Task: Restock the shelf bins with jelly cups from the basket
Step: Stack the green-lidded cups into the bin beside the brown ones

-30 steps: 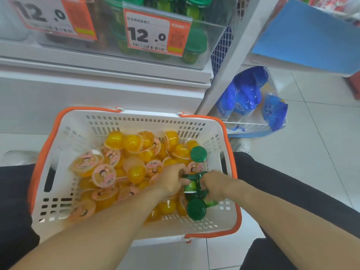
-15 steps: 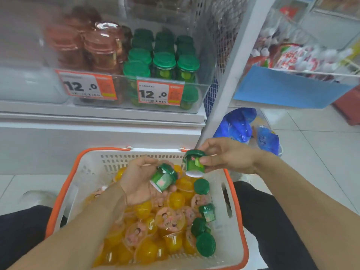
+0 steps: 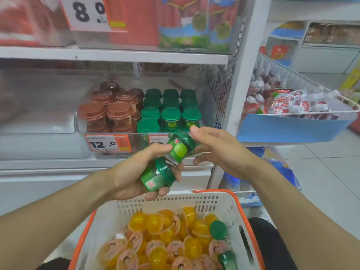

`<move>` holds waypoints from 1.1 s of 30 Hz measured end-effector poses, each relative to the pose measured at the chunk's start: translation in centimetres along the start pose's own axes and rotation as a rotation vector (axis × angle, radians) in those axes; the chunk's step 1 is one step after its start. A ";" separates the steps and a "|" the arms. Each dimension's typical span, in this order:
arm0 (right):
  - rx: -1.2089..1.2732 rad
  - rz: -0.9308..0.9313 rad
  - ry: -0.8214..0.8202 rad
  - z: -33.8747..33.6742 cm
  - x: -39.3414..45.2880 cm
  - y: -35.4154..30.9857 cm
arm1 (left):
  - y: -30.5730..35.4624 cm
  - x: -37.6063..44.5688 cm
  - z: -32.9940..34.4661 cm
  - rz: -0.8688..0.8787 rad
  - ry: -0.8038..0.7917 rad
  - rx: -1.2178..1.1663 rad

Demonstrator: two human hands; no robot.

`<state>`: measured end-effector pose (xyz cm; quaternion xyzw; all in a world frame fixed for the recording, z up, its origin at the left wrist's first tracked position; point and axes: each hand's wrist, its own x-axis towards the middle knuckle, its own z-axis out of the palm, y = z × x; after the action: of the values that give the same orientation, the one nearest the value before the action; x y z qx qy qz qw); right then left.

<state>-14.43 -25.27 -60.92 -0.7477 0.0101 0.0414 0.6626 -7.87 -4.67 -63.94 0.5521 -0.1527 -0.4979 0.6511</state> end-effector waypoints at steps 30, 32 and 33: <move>-0.986 -0.106 0.401 2.9 8.3 -0.7 | -0.2 0.7 -2.1 -0.011 0.309 0.102; -0.923 -0.086 0.430 2.8 8.3 -0.7 | -0.1 0.5 -2.1 -0.012 0.323 0.107; -0.889 -0.075 0.438 2.8 8.3 -0.7 | 0.0 0.6 -2.2 -0.013 0.337 0.106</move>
<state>-6.28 -22.10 -61.19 -0.9489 0.1035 -0.1402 0.2631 -5.95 -3.93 -64.96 0.6622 -0.0637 -0.3939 0.6343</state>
